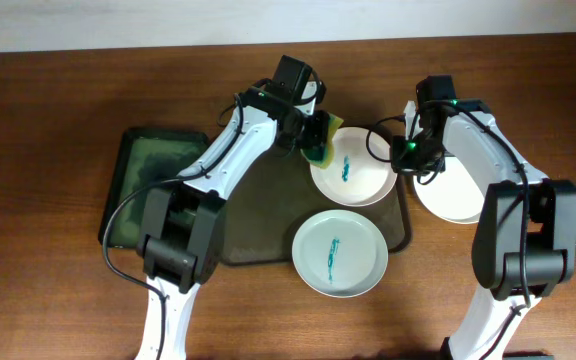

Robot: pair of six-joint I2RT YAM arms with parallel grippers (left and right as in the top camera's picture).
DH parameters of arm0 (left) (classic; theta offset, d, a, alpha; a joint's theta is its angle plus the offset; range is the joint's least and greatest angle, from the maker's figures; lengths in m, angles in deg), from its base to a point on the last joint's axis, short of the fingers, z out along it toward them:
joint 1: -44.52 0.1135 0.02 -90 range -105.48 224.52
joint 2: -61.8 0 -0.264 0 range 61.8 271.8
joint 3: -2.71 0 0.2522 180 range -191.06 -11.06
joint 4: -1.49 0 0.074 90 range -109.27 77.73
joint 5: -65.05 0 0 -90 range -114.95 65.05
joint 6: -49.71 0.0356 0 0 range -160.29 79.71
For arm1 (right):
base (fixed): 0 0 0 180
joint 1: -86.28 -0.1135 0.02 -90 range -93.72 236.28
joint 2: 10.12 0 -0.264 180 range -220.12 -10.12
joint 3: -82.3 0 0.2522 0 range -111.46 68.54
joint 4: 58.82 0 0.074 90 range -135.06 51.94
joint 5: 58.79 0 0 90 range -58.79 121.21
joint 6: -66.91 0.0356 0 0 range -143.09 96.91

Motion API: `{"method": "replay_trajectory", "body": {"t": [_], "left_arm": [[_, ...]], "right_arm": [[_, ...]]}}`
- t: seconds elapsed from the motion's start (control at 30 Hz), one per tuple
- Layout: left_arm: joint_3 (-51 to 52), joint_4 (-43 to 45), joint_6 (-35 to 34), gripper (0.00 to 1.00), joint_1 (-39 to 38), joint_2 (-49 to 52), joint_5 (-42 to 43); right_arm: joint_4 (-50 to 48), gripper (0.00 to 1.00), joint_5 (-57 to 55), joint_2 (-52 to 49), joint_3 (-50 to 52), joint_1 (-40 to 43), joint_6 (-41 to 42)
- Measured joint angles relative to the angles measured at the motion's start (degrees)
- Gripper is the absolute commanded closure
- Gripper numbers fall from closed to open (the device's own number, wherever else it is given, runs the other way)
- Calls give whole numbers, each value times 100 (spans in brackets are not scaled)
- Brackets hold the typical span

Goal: Clean dirty plates on tray and stack at the side
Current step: 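Scrub the upper plate on the tray with the sponge in the left gripper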

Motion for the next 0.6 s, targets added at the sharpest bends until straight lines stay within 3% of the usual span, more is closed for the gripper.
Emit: {"method": "replay_trajectory", "body": {"t": [0.17, 0.3, 0.43, 0.6], "left_arm": [[-4, 122, -109, 100, -420, 164, -2], [-9, -461, -122, 100, -656, 426, -468], [-98, -1016, -111, 100, -503, 426, -1202], [-181, -1196, 61, 100, -170, 426, -1355]], "right_arm": [[105, 85, -37, 0, 0, 0, -15], [166, 83, 42, 0, 0, 0, -28], [186, 76, 487, 0, 0, 0, -271], [155, 65, 1049, 0, 0, -52, -651]]}}
